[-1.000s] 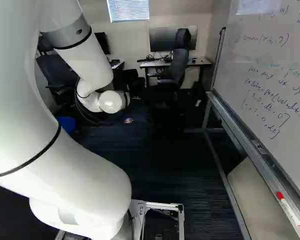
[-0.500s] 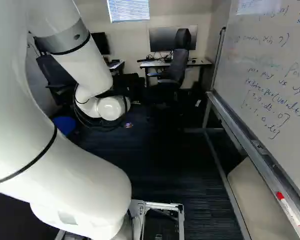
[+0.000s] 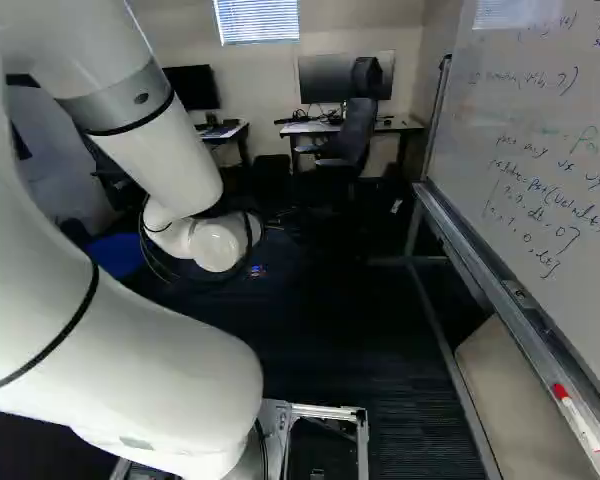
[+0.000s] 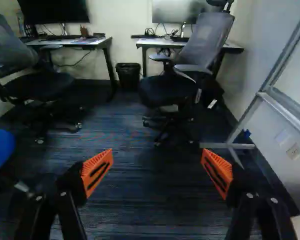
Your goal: Open the door and move inside
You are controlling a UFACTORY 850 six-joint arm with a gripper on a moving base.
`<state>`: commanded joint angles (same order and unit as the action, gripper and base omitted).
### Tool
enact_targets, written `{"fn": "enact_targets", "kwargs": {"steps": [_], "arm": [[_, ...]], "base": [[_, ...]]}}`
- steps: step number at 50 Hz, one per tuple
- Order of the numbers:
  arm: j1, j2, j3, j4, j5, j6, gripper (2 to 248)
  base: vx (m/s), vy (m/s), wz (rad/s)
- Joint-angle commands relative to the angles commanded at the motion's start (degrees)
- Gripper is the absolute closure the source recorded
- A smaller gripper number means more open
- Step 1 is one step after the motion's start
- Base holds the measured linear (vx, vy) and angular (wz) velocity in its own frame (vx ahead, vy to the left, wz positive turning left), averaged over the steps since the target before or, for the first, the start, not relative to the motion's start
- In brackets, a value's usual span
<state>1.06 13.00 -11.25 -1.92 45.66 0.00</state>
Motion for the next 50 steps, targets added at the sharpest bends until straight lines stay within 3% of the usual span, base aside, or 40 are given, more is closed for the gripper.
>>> {"fn": "enact_targets", "kwargs": {"steps": [25,50], "arm": [[-0.87,2.45,5.1,1.57,3.54,0.0,3],[-1.06,3.0,6.25,1.92,4.34,0.0,3]], "base": [[0.0,0.0,0.0],[0.0,0.0,0.0]]}}
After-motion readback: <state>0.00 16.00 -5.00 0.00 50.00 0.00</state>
